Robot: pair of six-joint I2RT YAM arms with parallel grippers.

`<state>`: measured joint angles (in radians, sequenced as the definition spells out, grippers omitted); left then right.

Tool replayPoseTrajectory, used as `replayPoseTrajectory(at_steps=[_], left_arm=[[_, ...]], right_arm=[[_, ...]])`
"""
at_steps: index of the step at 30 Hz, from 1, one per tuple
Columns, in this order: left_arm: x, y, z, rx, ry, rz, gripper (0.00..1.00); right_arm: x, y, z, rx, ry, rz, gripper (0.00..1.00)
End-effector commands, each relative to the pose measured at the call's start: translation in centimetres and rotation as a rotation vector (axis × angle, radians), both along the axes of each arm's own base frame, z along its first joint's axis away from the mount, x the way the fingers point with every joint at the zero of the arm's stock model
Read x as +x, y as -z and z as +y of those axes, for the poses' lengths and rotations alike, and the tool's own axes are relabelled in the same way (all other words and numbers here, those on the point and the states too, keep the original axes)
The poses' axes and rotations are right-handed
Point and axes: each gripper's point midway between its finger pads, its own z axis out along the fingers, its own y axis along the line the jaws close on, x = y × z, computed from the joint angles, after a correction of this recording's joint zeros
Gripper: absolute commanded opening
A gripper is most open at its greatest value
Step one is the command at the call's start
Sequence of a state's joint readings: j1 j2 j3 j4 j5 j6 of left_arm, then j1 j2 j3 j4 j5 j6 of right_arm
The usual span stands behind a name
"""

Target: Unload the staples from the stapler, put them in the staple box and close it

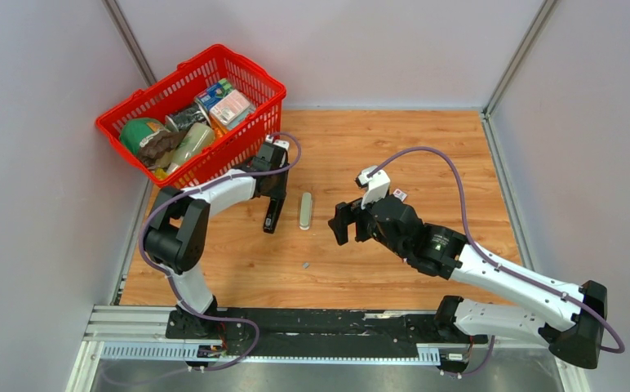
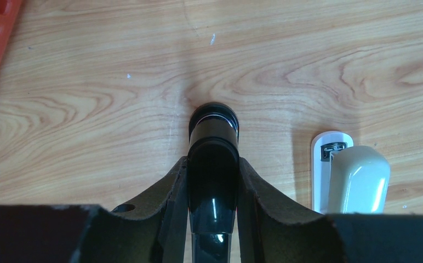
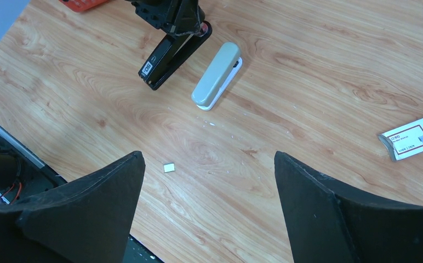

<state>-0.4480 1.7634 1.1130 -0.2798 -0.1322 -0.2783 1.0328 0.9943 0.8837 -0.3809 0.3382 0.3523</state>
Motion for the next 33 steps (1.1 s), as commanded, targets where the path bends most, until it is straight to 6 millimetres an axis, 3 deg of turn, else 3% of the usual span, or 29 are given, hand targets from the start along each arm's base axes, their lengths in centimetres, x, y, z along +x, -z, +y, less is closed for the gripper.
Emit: replayPoseTrajectory(at_steps=[1, 5, 12, 16, 18, 24, 33], left_arm=[[0.6, -2.0, 0.1, 0.018, 0.033, -0.018, 0.09], [1.3, -2.6, 0.0, 0.029, 0.042, -0.039, 0.25], [2.4, -4.0, -0.3, 0.031, 0.047, -0.075, 0.44], [2.8, -4.8, -0.4, 0.030, 0.050, -0.095, 0.75], [2.8, -5.1, -0.3, 0.033, 0.050, -0.101, 0.80], [2.6, -7.3, -1.2, -0.035, 0.066, -0.136, 0.82], [-0.6, -9.8, -5.0, -0.071, 0.117, -0.161, 0.83]], right_arm=[[0.2, -1.4, 0.6, 0.055, 0.005, -0.014, 0.92], [0.2, -1.4, 0.3, 0.051, 0.010, -0.016, 0.95], [0.2, -1.6, 0.2, 0.047, 0.012, -0.022, 0.97], [0.2, -1.3, 0.2, 0.038, 0.012, -0.019, 0.98], [0.2, -1.4, 0.2, 0.038, 0.011, -0.020, 0.99], [0.3, -1.7, -0.2, 0.035, 0.021, -0.031, 1.00], [0.5, -1.5, -0.4, 0.013, 0.035, -0.035, 1.00]])
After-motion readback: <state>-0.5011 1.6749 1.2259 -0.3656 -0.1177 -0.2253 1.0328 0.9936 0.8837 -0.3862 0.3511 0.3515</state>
